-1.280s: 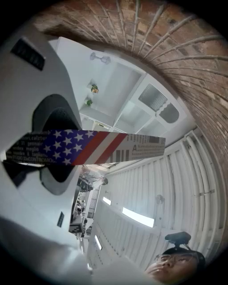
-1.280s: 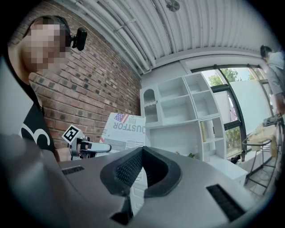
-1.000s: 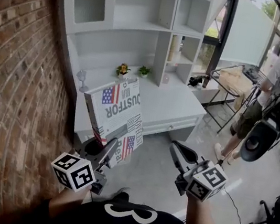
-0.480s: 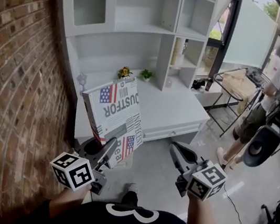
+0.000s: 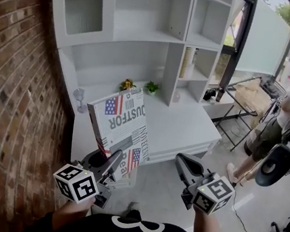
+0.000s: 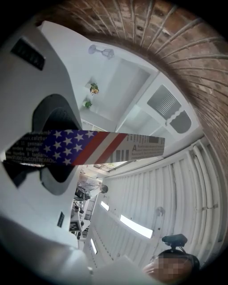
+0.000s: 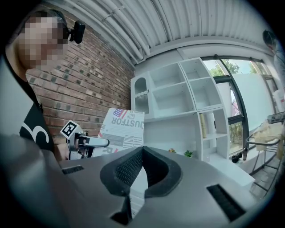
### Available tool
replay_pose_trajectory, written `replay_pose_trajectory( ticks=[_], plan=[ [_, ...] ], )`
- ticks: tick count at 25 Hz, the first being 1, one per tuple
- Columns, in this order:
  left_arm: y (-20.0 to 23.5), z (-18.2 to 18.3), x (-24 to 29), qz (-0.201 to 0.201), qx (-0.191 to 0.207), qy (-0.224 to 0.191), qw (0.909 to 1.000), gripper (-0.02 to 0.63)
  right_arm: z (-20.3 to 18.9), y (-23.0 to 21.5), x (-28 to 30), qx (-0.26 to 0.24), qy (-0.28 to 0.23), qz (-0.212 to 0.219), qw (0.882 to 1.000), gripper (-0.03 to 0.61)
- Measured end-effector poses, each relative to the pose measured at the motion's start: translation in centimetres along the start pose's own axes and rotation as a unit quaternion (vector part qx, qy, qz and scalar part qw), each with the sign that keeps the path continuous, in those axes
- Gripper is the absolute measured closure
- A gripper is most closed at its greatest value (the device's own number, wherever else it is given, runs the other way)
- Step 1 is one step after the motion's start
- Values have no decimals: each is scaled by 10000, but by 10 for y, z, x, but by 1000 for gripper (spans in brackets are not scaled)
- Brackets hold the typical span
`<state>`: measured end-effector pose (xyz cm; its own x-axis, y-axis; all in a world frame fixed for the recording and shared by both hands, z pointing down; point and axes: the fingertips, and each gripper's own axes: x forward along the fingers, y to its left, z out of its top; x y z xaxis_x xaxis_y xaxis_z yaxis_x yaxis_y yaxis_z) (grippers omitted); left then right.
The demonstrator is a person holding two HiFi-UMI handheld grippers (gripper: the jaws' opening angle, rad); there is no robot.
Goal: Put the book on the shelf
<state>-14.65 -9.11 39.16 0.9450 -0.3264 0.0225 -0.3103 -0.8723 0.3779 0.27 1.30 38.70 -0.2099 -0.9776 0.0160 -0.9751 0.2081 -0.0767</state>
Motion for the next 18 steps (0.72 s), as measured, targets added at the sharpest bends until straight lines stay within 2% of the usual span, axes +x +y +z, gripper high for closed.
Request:
replay_pose_trajectory(
  ticks=[11,18],
  plan=[
    [73,32,121,46,-165,115,9998,463,5,-111,97,21,324,-147,9994,568],
    [120,53,172,171,-110,10,9998,463,11,-157,155,29,346,-34,9994,568]
  ],
)
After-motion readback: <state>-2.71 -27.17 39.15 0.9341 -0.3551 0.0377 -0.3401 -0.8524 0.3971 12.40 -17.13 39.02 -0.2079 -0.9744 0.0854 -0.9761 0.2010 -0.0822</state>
